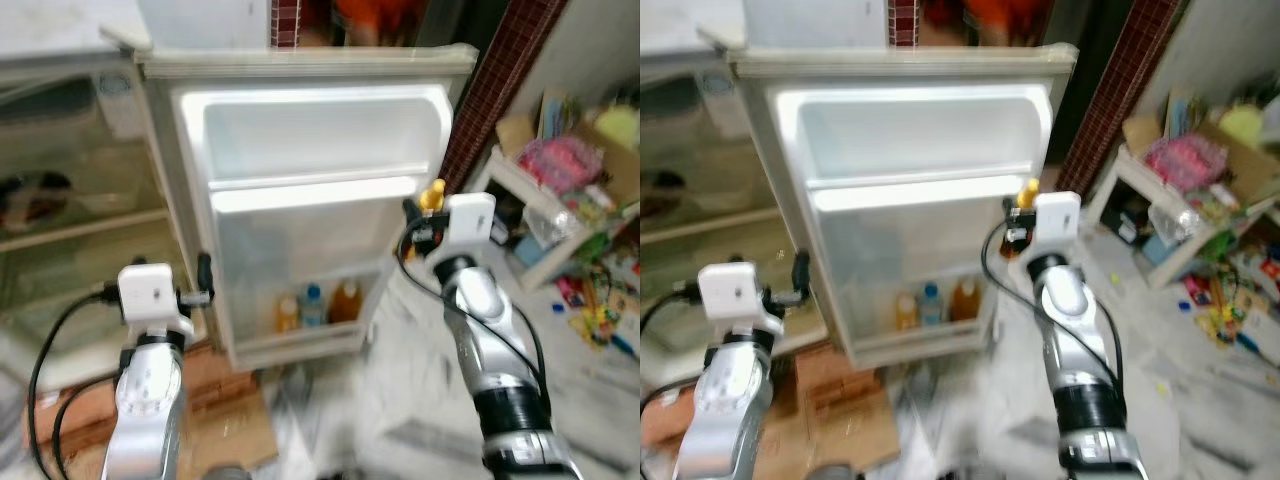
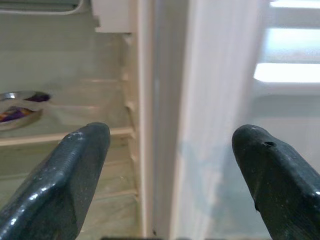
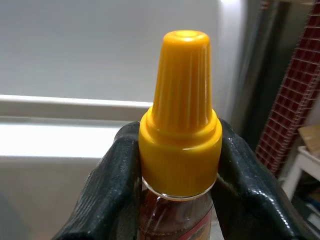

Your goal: Restocking fridge

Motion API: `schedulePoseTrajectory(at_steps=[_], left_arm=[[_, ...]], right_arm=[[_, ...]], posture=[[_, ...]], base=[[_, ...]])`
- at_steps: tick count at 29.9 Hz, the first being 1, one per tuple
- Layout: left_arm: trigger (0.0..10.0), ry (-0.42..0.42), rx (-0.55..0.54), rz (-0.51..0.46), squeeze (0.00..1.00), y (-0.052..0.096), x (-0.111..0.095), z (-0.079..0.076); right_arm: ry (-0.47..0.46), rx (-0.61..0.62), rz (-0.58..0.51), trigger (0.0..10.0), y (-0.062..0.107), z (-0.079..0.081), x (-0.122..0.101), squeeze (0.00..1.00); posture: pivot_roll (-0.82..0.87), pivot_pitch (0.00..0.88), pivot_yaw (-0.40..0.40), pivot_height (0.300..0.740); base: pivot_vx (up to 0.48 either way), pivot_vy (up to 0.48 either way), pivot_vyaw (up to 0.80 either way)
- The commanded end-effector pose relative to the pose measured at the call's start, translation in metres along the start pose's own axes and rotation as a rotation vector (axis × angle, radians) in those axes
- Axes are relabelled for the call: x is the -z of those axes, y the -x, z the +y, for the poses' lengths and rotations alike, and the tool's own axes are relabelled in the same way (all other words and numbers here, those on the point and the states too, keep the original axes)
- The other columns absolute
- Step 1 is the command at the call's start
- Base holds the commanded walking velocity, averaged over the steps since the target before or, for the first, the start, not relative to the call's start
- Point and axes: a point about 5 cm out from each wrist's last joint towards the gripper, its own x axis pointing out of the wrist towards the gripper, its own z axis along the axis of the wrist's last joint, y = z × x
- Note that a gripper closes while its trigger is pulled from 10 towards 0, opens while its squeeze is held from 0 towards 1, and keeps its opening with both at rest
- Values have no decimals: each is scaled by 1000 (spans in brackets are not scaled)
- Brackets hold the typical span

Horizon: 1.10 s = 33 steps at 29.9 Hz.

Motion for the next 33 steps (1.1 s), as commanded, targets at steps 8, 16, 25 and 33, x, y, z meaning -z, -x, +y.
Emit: schedulePoseTrajectory(at_steps=[8,16,25,33], left_arm=[[10000,-21,-74,21,0,2,0,7],[10000,17,-66,68,0,2,4,3],[10000,65,-44,99,0,1,5,-2],[10000,81,11,105,0,0,4,-8]], right_arm=[[4,-74,-50,10000,-3,12,-10,0],[-7,-89,-47,10000,-3,13,-10,0],[-37,-78,-31,10000,-4,13,-7,0],[-45,-69,-23,10000,-6,11,-6,0]], posture=[[99,10,-78,740],[102,11,-76,740],[104,8,-77,740],[103,4,-76,740]], base=[[0,0,342],[0,0,781],[0,0,340],[0,67,0]])
